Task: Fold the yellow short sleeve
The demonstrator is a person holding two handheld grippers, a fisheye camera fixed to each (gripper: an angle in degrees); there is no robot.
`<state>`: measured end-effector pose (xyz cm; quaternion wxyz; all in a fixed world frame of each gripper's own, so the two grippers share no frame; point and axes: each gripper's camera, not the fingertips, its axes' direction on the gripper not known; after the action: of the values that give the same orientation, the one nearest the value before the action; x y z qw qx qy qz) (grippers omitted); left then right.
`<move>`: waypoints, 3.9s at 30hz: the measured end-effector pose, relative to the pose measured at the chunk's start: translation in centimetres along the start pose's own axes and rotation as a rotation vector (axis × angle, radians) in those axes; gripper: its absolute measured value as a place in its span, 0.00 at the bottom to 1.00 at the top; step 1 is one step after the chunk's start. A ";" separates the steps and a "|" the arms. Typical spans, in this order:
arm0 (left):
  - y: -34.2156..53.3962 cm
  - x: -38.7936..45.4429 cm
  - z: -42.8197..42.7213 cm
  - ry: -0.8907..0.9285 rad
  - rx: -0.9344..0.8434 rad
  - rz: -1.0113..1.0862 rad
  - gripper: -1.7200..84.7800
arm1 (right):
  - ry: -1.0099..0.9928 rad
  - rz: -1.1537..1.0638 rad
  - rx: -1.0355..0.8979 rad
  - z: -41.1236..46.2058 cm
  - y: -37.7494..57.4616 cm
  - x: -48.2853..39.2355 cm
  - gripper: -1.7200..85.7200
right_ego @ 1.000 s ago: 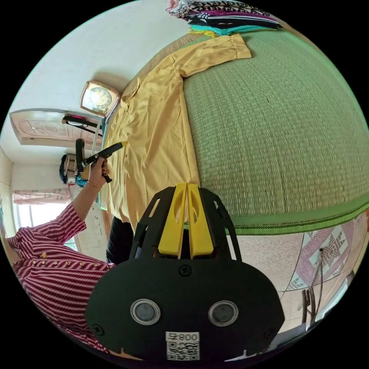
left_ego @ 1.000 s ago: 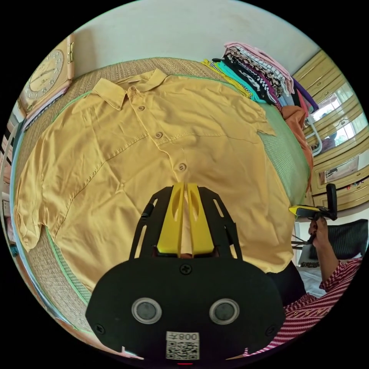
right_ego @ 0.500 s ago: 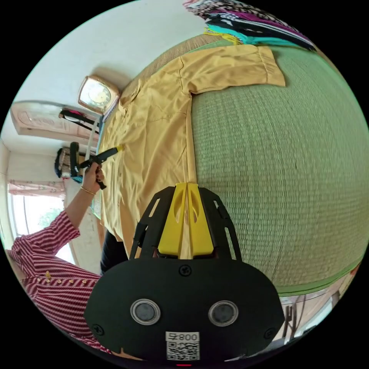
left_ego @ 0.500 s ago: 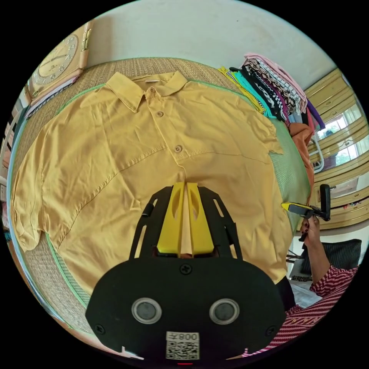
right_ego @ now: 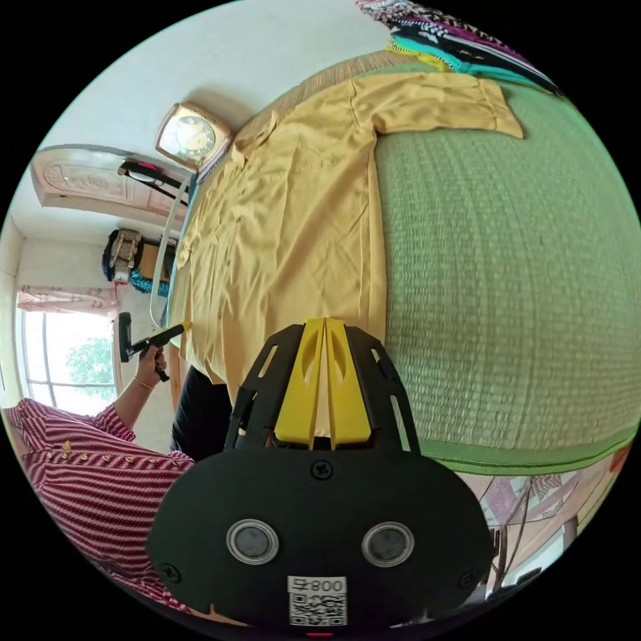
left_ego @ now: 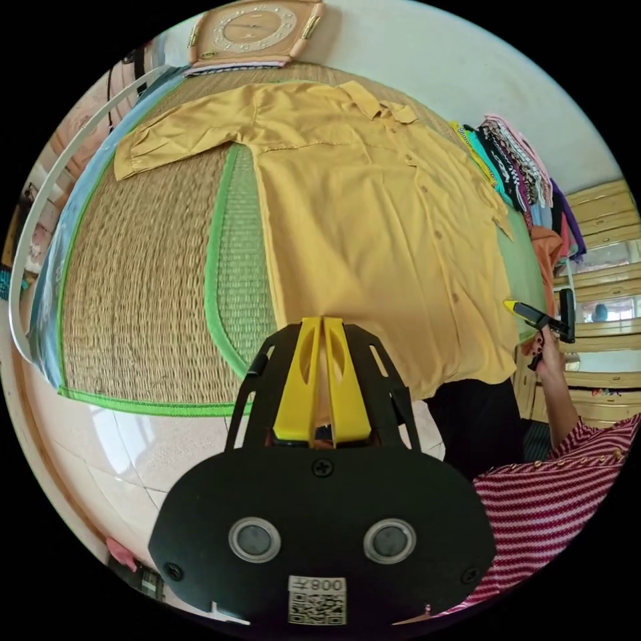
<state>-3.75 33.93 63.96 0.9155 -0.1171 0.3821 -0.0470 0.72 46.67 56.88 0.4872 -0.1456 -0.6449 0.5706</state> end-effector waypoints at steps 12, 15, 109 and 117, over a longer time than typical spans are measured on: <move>-1.3 -1.4 -4.2 -0.035 0.079 0.027 0.02 | -0.032 0.081 0.056 0.6 1.3 -1.2 0.02; -4.4 -1.6 -6.0 0.007 0.158 0.058 0.02 | -0.040 0.041 0.121 -1.2 -1.5 -2.3 0.02; -26.1 18.9 41.1 0.238 0.141 0.655 0.03 | 0.089 0.335 0.568 -22.4 -18.6 15.8 0.14; -26.1 27.1 46.3 0.333 0.097 0.728 0.02 | 0.016 0.316 0.579 -23.3 -20.6 16.6 0.11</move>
<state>48.35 12.15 83.33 0.8022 0.0785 0.5392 0.2440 18.84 66.55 79.75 0.4188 -0.1038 -0.4216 0.7976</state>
